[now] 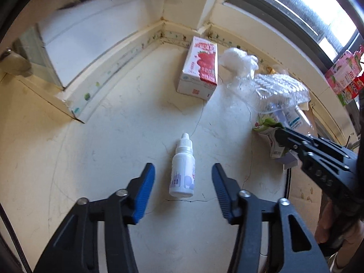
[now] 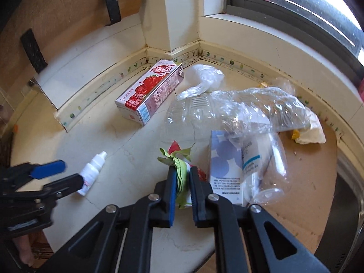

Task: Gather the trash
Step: 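Grasp the white dropper bottle with the left tool while the right tool grasps the green packet, then carry the dropper bottle and green packet down over the floor bin with both tools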

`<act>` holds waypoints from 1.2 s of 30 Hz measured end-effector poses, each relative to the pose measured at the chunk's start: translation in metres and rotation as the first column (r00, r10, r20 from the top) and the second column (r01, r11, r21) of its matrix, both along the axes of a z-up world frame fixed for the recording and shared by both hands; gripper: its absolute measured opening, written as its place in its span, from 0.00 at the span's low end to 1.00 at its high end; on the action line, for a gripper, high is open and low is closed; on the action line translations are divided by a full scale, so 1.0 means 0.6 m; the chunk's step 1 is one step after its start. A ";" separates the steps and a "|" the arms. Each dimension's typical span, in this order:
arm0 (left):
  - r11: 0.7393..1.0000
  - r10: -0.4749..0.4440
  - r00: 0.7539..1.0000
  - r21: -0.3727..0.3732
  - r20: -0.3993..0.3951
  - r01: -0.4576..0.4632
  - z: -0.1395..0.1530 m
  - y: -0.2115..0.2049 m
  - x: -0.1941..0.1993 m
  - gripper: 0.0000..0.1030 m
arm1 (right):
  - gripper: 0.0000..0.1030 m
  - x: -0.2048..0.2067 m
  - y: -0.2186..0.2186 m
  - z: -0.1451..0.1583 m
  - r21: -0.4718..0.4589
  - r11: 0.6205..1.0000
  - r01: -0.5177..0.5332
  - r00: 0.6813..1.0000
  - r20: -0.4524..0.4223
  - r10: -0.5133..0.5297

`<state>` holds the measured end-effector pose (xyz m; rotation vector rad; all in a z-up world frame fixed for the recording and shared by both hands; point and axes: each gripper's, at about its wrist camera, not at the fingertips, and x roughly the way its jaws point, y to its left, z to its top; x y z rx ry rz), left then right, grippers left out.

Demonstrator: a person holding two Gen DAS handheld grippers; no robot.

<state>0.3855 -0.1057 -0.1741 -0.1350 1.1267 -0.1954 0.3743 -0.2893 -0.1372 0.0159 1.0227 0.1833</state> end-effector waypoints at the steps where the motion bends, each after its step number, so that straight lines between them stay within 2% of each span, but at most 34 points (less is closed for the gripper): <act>1: 1.000 0.000 1.000 0.001 -0.006 0.000 -0.003 -0.003 0.001 0.39 | 0.06 -0.002 -0.005 0.002 0.013 1.000 0.001 1.000 -0.003 -0.001; 3: 1.000 0.005 1.000 0.005 -0.024 -0.005 -0.012 -0.008 0.008 0.36 | 0.05 -0.006 -0.015 0.004 0.056 0.998 0.004 1.000 -0.019 -0.003; 9: 0.999 0.005 0.999 0.033 -0.053 -0.003 -0.029 -0.020 0.023 0.23 | 0.05 -0.015 -0.037 0.002 0.103 0.995 0.011 0.999 -0.035 -0.008; 20: 0.998 0.026 0.999 0.055 -0.032 -0.024 -0.031 -0.036 0.018 0.21 | 0.05 -0.048 -0.085 0.021 0.221 0.973 0.061 0.998 -0.035 -0.054; 28: 1.000 0.013 1.000 -0.029 0.022 -0.012 0.022 -0.046 -0.029 0.21 | 0.05 -0.100 -0.100 0.053 0.233 0.970 0.071 0.997 -0.006 -0.072; 36: 0.983 -0.061 0.992 -0.168 0.110 0.079 0.119 -0.080 -0.137 0.21 | 0.05 -0.201 -0.115 0.114 0.228 0.968 0.101 0.992 0.048 -0.115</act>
